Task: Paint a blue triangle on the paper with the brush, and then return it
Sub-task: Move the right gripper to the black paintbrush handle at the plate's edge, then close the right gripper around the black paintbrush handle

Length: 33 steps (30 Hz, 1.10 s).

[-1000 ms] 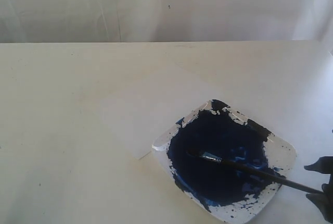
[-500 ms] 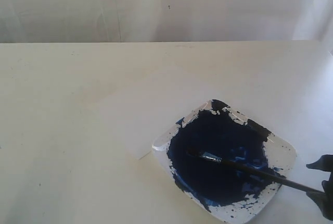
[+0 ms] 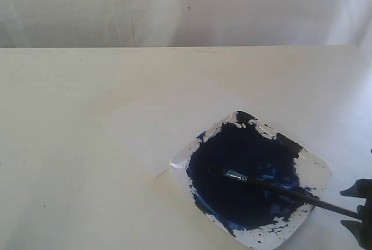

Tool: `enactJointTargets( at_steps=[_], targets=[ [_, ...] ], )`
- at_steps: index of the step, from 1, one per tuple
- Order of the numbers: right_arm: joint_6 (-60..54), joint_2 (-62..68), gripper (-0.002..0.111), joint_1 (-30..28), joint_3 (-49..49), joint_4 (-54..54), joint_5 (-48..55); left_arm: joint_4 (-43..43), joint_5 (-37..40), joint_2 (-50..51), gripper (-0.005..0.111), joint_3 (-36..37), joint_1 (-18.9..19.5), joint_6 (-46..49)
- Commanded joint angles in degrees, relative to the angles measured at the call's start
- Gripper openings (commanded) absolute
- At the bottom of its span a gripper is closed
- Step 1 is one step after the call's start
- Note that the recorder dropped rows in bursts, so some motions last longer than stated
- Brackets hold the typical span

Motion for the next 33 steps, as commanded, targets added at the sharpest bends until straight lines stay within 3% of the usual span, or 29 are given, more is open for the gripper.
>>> enactJointTargets(
  at_steps=[1,33],
  targets=[
    [0.0,1.5,0.04,0.0,0.3,-0.1,-0.5,-0.1,-0.3,-0.3,0.0,0.2,-0.2,-0.1],
    [0.0,8.5,0.04,0.0,0.3,-0.1,-7.0,-0.1,-0.3,-0.3,0.0,0.2,-0.2,-0.1]
  ],
)
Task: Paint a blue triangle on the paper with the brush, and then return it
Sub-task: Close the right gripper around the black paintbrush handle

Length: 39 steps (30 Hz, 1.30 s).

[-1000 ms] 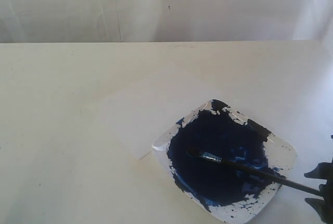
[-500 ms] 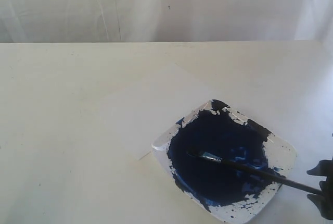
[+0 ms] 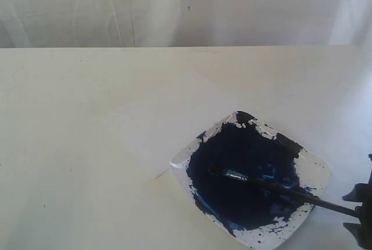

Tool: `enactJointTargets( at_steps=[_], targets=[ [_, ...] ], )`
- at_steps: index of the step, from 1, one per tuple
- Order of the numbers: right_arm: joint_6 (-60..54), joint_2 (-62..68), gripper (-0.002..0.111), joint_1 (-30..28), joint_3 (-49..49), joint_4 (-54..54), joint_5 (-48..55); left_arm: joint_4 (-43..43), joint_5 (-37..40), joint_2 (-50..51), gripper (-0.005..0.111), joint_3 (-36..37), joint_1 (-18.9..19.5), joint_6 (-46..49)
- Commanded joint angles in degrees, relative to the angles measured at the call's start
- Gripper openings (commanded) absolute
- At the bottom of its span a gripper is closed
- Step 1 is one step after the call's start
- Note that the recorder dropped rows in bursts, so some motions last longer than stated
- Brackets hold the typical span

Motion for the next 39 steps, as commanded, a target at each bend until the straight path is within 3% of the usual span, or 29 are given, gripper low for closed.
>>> enactJointTargets(
  at_steps=[1,17,26,39],
  targets=[
    [-0.1,0.3,0.04,0.0,0.2,-0.1,-0.8,-0.1,-0.3,-0.3,0.0,0.2,-0.2,-0.1],
    [-0.1,0.5,0.039,0.0,0.1,-0.1,-1.1,-0.1,-0.3,-0.3,0.0,0.2,-0.2,-0.1],
    [1.9,4.6,0.039,4.7,-1.6,-0.1,-4.9,-0.1,-0.3,-0.3,0.0,0.2,-0.2,-0.1],
    [2.4,5.2,0.039,4.7,-2.3,-0.1,-5.6,-0.1,-0.3,-0.3,0.0,0.2,-1.1,-0.1]
  ],
)
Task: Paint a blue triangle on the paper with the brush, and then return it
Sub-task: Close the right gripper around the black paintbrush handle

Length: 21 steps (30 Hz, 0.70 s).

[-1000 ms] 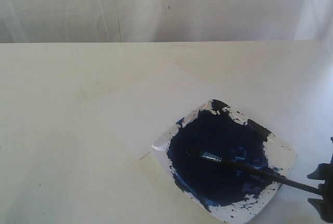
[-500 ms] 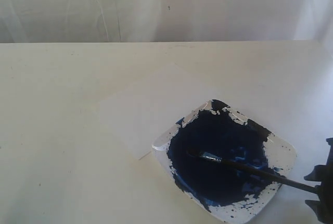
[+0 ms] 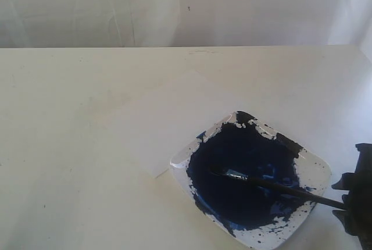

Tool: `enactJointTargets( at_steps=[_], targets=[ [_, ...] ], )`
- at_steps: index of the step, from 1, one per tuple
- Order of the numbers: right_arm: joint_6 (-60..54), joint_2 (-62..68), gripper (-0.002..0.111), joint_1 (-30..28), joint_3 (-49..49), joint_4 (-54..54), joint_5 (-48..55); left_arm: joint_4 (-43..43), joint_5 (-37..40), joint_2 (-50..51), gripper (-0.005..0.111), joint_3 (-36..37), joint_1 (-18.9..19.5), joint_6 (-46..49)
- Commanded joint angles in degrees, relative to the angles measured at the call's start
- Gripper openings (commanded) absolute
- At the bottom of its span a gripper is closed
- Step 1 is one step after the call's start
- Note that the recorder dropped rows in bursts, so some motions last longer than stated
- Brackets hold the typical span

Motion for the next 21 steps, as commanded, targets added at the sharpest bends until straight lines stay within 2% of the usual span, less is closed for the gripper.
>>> enactJointTargets(
  at_steps=[1,21],
  targets=[
    [0.0,0.1,0.039,0.2,-0.2,-0.1,0.0,-0.1,-0.3,-0.3,0.0,0.2,-1.1,-0.1],
    [0.5,0.1,0.039,0.2,0.3,-0.1,0.8,-0.1,-0.3,-0.3,0.0,0.2,-1.2,-0.1]
  ],
)
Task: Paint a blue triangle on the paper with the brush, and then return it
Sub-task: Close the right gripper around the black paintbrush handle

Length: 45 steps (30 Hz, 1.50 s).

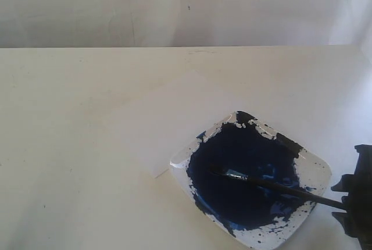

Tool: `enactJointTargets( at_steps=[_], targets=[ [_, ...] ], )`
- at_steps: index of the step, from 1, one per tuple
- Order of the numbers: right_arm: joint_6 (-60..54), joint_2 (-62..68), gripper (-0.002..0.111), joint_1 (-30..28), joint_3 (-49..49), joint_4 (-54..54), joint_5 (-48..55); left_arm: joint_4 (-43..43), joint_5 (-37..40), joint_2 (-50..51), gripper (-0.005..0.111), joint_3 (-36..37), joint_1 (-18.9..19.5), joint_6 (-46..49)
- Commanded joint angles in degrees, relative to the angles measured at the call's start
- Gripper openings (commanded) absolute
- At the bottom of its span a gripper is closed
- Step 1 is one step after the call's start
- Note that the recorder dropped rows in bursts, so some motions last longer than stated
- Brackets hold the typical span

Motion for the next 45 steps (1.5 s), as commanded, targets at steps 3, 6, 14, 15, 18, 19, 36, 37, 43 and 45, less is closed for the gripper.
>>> enactJointTargets(
  at_steps=[3,6,14,15,18,19,36,37,43,45],
  targets=[
    [0.4,0.1,0.039,0.2,0.5,-0.1,0.1,-0.1,-0.3,-0.3,0.0,0.2,-0.4,-0.1],
    [0.4,0.1,0.039,0.2,0.8,-0.1,-0.2,-0.1,-0.3,-0.3,0.0,0.2,-0.4,-0.1],
    [0.4,1.1,0.039,0.2,1.0,-0.1,0.1,-0.1,-0.3,-0.3,0.0,0.2,-0.4,-0.1],
    [0.4,1.2,0.039,0.2,1.0,-0.1,0.1,-0.1,-0.3,-0.3,0.0,0.2,-0.4,-0.1],
    [0.4,1.9,0.038,0.2,1.0,-0.1,0.1,-0.1,-0.3,-0.3,0.0,0.2,-0.4,-0.1],
    [0.4,1.9,0.036,0.2,1.0,-0.1,0.1,-0.1,-0.3,-0.3,0.0,0.2,-0.4,-0.1],
    [0.8,1.9,0.026,0.2,1.0,0.1,-1.4,-0.1,-0.3,-0.3,0.0,0.2,-0.4,-0.1],
    [0.8,1.9,0.025,0.2,1.0,0.1,-1.4,-0.1,-0.3,-0.3,0.0,0.2,-0.4,-0.1],
    [0.8,1.9,0.023,0.2,1.0,0.1,-1.7,-0.1,-0.3,-0.3,0.0,0.2,-0.4,-0.1],
    [0.8,1.9,0.023,0.2,1.0,0.1,-1.9,-0.1,-0.3,-0.3,0.0,0.2,-0.4,-0.1]
  ],
)
